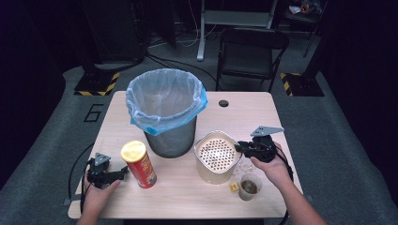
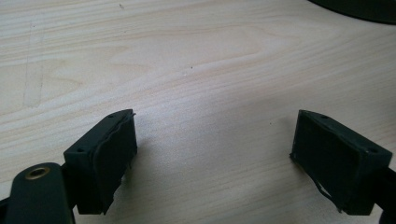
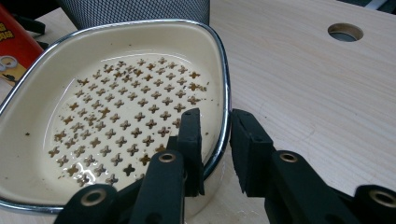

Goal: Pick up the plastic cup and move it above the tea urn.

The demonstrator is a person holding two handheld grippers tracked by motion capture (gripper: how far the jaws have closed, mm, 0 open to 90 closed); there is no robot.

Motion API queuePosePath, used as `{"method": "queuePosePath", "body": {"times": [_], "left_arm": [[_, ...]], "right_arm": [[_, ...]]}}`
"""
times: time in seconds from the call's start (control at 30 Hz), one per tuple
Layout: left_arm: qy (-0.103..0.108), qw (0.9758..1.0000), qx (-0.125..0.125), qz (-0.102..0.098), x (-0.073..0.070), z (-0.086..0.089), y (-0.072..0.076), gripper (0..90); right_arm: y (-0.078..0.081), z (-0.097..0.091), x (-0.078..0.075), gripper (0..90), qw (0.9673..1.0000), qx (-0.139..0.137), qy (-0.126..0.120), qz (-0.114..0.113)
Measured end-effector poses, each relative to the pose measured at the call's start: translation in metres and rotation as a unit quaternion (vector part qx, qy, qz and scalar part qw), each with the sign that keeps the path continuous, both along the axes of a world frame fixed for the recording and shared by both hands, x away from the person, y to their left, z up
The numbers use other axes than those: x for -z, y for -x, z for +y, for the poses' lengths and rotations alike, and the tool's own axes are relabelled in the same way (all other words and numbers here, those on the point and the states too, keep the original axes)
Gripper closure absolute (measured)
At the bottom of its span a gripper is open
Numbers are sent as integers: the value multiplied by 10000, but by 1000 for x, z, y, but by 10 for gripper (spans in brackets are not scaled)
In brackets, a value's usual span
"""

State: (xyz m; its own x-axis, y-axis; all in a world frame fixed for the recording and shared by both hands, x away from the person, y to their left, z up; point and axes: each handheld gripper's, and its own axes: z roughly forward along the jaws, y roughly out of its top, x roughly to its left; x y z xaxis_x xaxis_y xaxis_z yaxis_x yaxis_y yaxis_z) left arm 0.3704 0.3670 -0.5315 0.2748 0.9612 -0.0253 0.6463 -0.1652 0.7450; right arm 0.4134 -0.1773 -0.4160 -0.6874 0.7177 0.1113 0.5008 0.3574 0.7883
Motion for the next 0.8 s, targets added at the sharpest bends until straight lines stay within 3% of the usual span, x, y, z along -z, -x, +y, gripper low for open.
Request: {"method": "queuePosePath", "body": {"times": [0.43, 0.47, 0.67, 0.8], "left_arm": [[3, 10000, -3, -2, 0, 0, 0, 136], [3, 10000, -3, -2, 0, 0, 0, 136], [3, 10000, -3, -2, 0, 0, 0, 136], [3, 10000, -2, -1, 0, 0, 0, 136]], "right_arm": [[9, 1, 0, 734, 9999, -150, -16, 10], [10, 2, 0, 632, 9998, -159, -36, 77], [19, 0, -5, 505, 9999, -74, -99, -45], [33, -5, -10, 370, 9993, -152, -187, -285]]}}
